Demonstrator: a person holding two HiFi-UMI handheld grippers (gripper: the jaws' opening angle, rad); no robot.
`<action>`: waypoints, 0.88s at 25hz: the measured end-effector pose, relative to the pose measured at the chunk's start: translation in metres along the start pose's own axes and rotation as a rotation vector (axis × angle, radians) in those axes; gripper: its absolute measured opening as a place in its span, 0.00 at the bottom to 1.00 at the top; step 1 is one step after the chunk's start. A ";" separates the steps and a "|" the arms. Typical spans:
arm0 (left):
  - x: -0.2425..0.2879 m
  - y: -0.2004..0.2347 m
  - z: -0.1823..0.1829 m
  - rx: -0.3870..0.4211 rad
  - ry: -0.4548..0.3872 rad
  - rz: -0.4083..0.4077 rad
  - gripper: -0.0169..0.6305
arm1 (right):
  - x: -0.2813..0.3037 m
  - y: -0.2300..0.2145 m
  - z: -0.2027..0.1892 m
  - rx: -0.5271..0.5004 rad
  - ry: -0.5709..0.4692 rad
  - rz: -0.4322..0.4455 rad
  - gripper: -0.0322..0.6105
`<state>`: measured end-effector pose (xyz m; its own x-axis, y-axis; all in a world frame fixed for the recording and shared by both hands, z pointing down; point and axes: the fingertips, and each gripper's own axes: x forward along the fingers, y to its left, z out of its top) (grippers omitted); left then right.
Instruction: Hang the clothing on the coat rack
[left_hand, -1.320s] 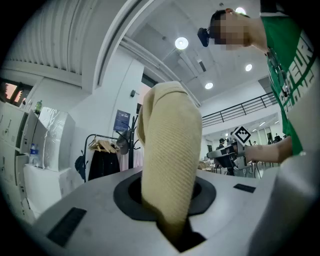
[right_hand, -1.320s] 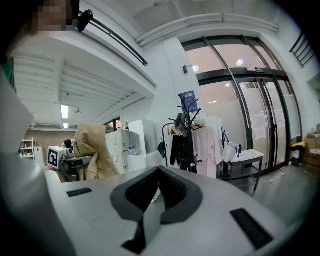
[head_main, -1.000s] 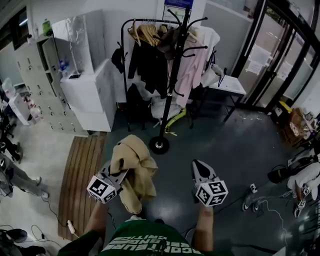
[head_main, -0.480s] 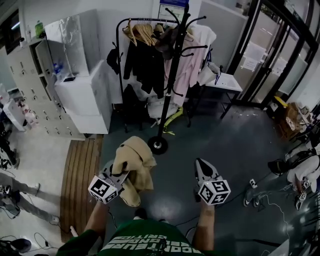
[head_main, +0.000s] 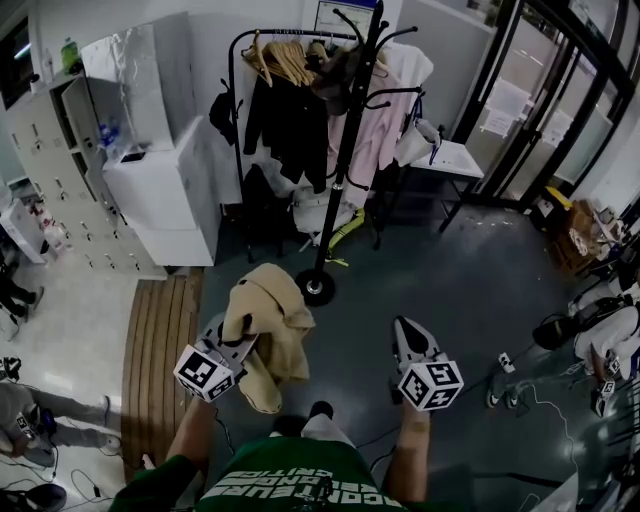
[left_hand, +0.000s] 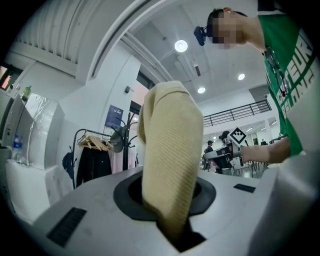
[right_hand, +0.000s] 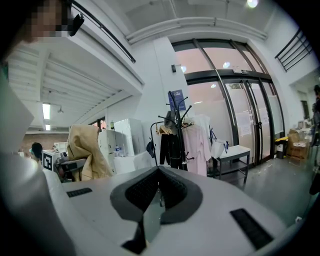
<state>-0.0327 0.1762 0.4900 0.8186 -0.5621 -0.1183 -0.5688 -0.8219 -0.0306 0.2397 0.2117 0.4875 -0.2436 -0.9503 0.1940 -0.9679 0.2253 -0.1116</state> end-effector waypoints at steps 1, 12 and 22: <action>0.001 0.003 0.000 -0.004 -0.002 0.003 0.13 | 0.002 -0.001 0.001 -0.001 0.000 0.000 0.06; 0.040 0.045 -0.003 0.022 -0.005 0.030 0.13 | 0.072 -0.023 0.019 -0.003 -0.031 0.045 0.06; 0.106 0.101 0.006 0.064 0.010 0.039 0.14 | 0.160 -0.057 0.067 -0.004 -0.076 0.101 0.06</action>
<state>-0.0036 0.0338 0.4688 0.7963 -0.5947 -0.1105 -0.6039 -0.7920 -0.0897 0.2606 0.0324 0.4594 -0.3350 -0.9361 0.1073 -0.9387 0.3218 -0.1233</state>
